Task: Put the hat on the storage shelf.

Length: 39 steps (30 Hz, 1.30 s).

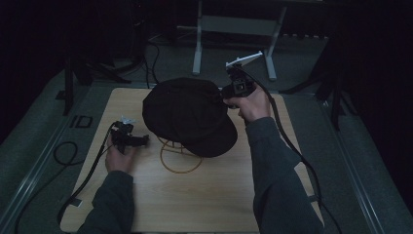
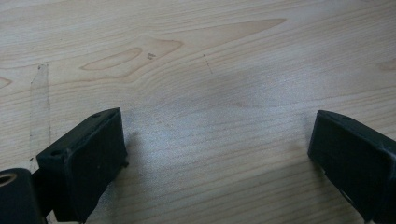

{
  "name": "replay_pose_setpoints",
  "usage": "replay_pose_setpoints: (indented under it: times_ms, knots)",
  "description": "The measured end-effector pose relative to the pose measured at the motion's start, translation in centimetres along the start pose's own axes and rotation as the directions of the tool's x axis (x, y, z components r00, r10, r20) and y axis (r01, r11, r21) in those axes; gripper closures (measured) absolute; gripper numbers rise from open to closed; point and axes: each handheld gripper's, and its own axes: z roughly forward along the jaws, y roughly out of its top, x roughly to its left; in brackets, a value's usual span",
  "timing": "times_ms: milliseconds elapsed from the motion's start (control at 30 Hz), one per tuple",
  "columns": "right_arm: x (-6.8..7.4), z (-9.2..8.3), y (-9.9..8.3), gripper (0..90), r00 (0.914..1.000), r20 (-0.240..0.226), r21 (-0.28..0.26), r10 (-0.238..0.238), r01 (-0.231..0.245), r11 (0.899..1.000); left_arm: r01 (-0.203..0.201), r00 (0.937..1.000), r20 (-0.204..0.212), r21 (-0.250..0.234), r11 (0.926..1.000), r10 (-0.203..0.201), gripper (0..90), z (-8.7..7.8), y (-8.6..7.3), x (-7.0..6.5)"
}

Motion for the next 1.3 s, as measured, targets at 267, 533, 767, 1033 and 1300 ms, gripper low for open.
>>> replay_pose_setpoints:
  times_ms: [267, 533, 767, 1033, 1300]
  knots:
    - [0.3, 1.2, -0.2, 78.1, 0.9998, 0.02, 0.012, -0.005, 0.004, 1.0, -0.001, 1.0, -0.002, -0.001, 1.0, 0.001, 3.6, 0.0, 0.0, 0.0]
    - [0.7, 2.8, -0.4, 76.4, 0.9971, 0.071, 0.028, -0.028, 0.026, 0.999, -0.003, 1.0, -0.001, 0.0, 1.0, 0.003, 3.6, 0.0, 0.0, 0.0]
    - [0.6, 3.2, -0.5, 73.3, 0.9979, 0.061, 0.027, -0.02, 0.019, 0.999, -0.003, 1.0, -0.001, 0.0, 1.0, 0.003, 3.6, 0.0, 0.0, 0.0]
    - [0.1, 3.8, -0.8, 63.5, 0.9997, -0.003, 0.043, -0.026, 0.026, 0.999, -0.002, 1.0, -0.001, 0.0, 1.0, 0.002, 3.6, 0.0, 0.0, 0.0]
    - [0.2, 3.6, -0.9, 57.2, 0.9972, 0.027, 0.019, -0.069, 0.069, 0.997, 0.001, 1.0, -0.001, -0.003, 1.0, -0.001, 3.6, 0.0, 0.0, 0.0]
